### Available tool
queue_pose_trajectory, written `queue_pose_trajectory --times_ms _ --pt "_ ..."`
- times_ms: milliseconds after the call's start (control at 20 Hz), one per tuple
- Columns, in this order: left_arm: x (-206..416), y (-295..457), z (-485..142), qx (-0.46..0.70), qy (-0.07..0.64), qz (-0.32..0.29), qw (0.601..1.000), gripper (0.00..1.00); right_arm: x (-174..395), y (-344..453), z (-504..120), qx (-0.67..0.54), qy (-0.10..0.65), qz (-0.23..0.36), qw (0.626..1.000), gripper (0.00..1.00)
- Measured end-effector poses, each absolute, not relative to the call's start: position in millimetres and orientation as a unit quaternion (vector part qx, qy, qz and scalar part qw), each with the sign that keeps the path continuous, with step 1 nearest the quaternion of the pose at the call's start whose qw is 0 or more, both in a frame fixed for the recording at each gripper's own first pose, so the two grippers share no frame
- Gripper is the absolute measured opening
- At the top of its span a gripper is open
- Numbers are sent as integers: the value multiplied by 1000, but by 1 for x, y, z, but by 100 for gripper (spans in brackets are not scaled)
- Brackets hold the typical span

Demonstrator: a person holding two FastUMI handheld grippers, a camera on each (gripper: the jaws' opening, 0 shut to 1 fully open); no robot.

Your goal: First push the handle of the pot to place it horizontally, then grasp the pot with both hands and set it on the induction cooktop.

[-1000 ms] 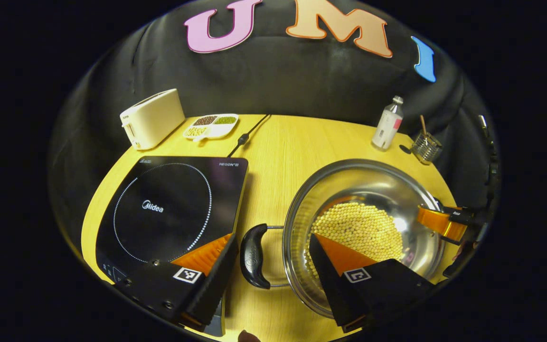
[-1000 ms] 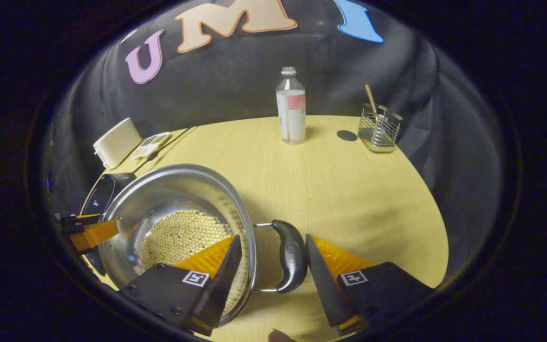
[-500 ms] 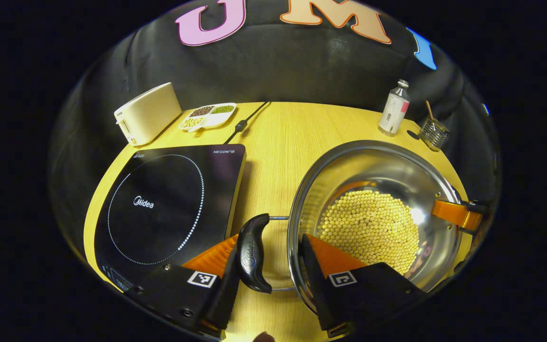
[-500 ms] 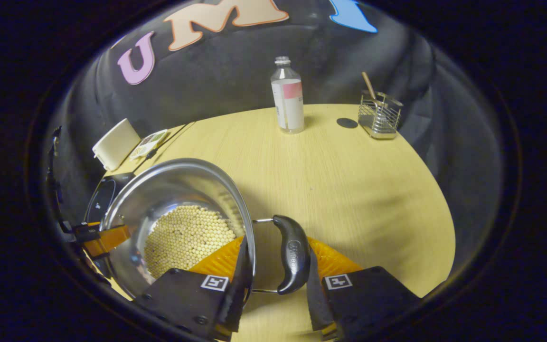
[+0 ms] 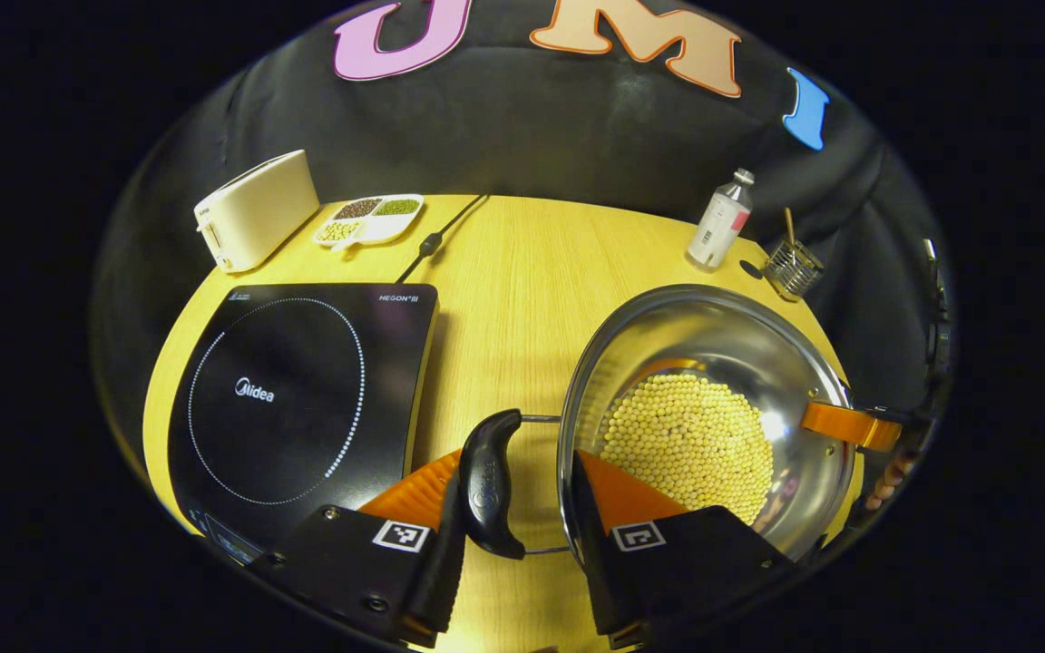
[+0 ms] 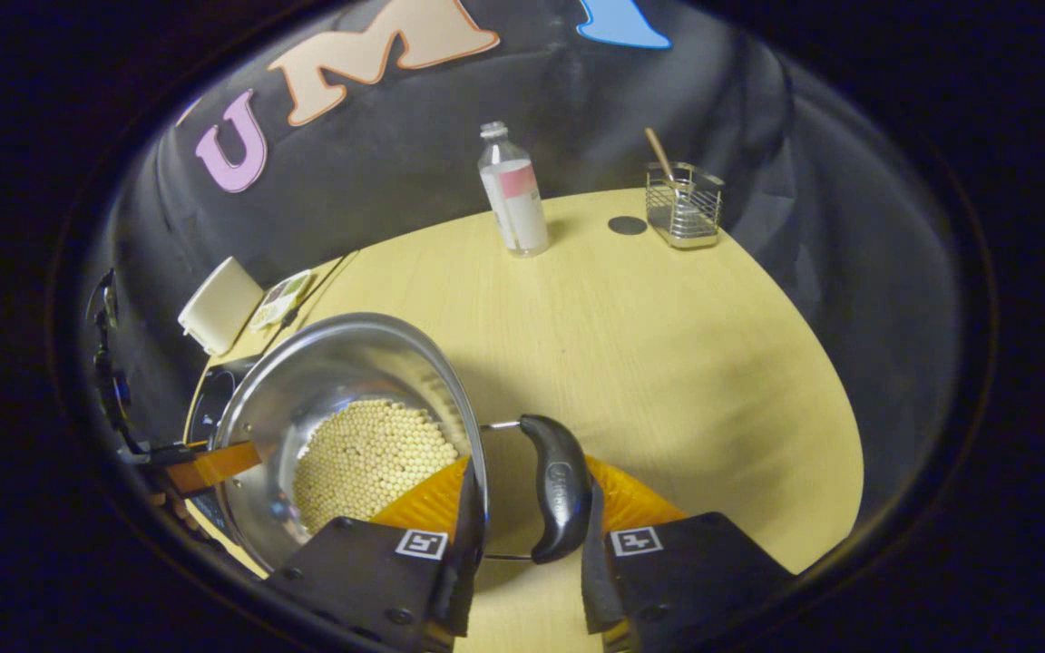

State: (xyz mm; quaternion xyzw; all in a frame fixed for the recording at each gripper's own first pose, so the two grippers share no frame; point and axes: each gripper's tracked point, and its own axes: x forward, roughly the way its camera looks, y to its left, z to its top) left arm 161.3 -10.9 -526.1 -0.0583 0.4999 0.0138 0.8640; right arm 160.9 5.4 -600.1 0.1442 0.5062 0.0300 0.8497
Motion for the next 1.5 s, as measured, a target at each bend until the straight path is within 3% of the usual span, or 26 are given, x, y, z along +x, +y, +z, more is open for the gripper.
queue_pose_trajectory --times_ms 600,1050,1150,1200,1250,1300,1350,1400,1450,1500 --pt "147 63 -474 -49 480 22 876 58 153 77 -545 160 491 46 855 45" --pt "145 155 -479 -58 471 -11 880 60 140 171 -522 143 484 10 863 44" --pt "148 177 -482 -58 467 -22 882 60 138 193 -518 136 479 -2 867 50" --pt "149 187 -483 -61 465 -27 882 59 137 203 -516 133 479 -9 867 45" --pt "149 195 -486 -65 469 -31 880 58 136 213 -514 132 482 -17 866 50" --pt "147 206 -488 -68 473 -33 878 60 134 224 -512 126 484 -19 865 45" --pt "149 215 -489 -72 471 -33 878 58 135 235 -510 120 485 -17 866 50" --pt "150 224 -490 -73 469 -32 880 60 137 245 -509 119 487 -17 865 45" --pt "149 233 -493 -73 469 -31 879 58 139 255 -510 117 489 -16 864 50" --pt "148 243 -495 -74 471 -28 879 58 140 264 -512 113 492 -13 863 45"
